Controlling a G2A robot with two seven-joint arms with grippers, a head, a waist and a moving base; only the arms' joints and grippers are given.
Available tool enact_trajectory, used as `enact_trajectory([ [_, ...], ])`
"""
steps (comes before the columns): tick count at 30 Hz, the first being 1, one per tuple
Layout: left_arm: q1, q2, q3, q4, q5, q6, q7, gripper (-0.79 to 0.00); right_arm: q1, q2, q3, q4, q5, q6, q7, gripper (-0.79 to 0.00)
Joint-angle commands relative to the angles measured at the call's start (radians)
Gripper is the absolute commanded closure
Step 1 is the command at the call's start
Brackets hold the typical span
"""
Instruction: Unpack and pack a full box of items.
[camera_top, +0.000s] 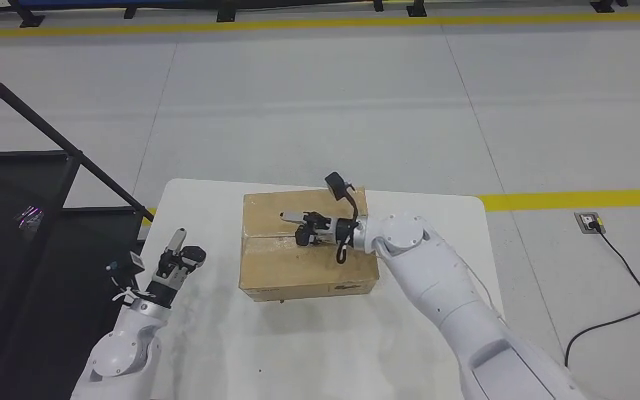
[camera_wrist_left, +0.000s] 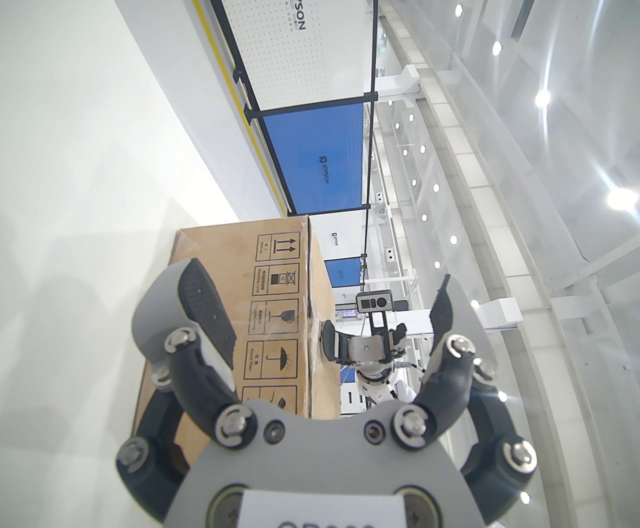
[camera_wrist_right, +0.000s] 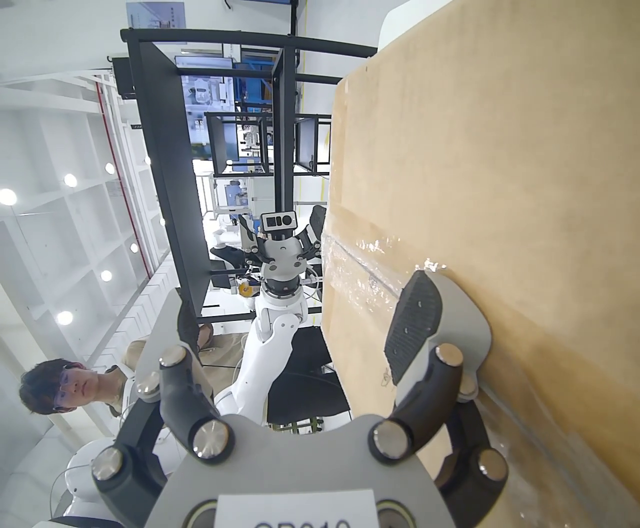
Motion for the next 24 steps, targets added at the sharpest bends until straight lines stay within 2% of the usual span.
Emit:
enact_trajectory([
  [1, -0.001, 0.000, 0.001, 0.000, -0.001, 0.001, -0.001, -0.785, -0.009, 0.009, 0.010, -0.017, -0.007, 0.006, -0.004, -0.785],
  [24, 0.001, 0.001, 0.012, -0.003, -0.003, -0.001, -0.001, -0.785, -0.156, 0.120, 0.156, -0.262, -0.102, 0.091, -0.049, -0.785],
])
